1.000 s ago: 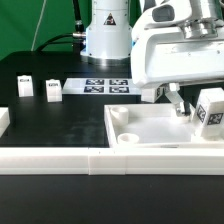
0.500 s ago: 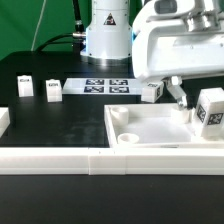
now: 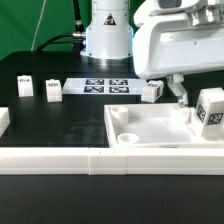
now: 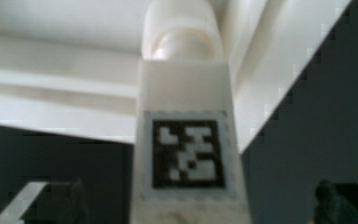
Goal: Assemble one leg
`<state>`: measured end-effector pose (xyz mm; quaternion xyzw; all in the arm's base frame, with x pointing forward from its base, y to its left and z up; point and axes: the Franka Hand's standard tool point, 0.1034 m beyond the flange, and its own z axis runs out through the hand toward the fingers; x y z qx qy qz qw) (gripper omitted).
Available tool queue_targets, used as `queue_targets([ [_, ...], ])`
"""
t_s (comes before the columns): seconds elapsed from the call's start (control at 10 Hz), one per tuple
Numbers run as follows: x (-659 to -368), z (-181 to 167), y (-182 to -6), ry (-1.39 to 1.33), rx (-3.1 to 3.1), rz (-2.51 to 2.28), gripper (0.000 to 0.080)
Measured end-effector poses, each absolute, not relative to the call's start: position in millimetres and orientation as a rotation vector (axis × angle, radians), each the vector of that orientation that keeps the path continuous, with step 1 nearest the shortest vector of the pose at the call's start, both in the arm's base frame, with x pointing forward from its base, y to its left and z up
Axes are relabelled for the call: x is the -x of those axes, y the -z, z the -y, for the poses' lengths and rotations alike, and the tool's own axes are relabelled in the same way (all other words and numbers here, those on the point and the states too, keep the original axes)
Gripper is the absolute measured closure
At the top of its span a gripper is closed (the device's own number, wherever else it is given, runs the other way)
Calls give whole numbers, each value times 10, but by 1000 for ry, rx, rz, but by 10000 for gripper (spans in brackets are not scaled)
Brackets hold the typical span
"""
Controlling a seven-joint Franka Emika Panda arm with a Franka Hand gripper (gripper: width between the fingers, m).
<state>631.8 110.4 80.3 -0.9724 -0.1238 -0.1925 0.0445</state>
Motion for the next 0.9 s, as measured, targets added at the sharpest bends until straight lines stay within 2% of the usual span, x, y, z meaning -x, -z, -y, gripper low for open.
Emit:
queue_targets([
  [0.2, -6368, -1094, -818, 368, 2988, 380, 151],
  [0.5, -6256, -1189, -852, -86, 2972, 384, 151],
  [0.7, -6315, -1221, -848, -198, 2952, 398, 151],
  [0.8, -6336, -1206, -831, -164, 2957, 394, 278],
  [0.9, -6336, -1207, -826, -162, 2957, 393, 278],
])
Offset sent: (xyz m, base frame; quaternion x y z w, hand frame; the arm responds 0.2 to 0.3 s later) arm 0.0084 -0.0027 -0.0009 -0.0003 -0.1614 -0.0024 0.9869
